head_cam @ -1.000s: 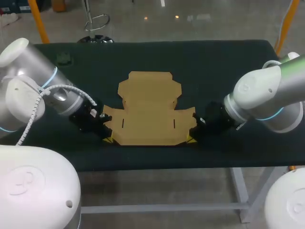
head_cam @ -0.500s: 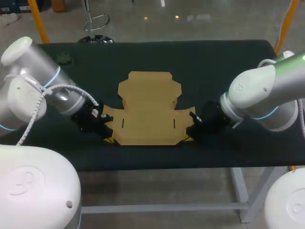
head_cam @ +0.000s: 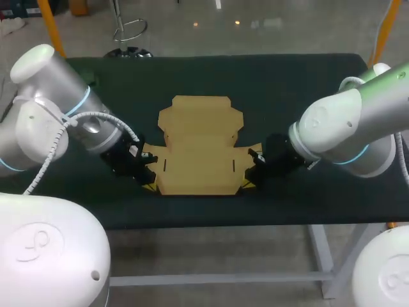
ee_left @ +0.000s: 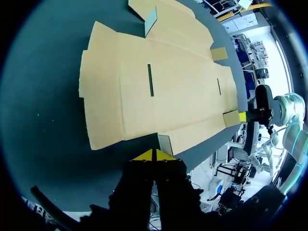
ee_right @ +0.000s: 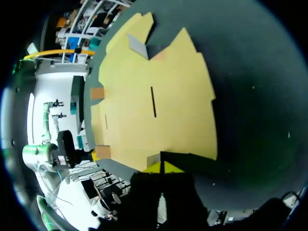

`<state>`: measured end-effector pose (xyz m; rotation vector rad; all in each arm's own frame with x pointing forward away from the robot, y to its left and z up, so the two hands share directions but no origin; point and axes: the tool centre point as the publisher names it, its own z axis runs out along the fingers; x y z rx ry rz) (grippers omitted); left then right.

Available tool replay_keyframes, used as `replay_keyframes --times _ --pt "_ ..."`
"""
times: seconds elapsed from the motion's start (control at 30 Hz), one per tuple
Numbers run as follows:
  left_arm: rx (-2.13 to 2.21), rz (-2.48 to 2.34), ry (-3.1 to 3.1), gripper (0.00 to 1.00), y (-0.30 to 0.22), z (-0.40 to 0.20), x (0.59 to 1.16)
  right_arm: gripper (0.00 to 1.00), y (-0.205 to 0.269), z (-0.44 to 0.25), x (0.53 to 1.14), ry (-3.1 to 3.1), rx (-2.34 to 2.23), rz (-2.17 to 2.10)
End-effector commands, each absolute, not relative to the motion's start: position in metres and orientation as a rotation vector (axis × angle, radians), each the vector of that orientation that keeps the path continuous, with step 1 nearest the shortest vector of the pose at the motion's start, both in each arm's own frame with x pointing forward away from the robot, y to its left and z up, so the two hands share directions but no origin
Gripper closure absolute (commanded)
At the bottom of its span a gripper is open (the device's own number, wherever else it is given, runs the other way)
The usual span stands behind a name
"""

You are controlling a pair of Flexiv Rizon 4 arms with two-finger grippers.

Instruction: Assemble the packaging by folding the flat box into shape, placing the metal phone stand inside, and closing the box properly

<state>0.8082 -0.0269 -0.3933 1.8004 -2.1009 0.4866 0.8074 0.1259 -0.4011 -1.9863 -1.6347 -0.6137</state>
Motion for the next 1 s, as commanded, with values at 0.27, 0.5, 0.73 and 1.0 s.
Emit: replay_keyframes --times 0.27,0.5,0.73,1.0 --pt "1.798 0.470 -2.149 1.00 -0.040 -0.386 0.807 1.00 0.134 -0.399 0.807 -1.661 -1.990 -0.609" --pt "1.787 0.464 -2.173 1.00 -0.048 -0.386 0.807 1.00 0.137 -0.397 0.806 -1.681 -1.994 -0.608" --pt "1.781 0.465 -2.183 1.00 -0.054 -0.388 0.806 1.00 0.143 -0.395 0.806 -1.709 -1.999 -0.603" --pt "1.780 0.463 -2.195 1.00 -0.059 -0.391 0.803 1.00 0.150 -0.399 0.806 -1.729 -2.003 -0.584"
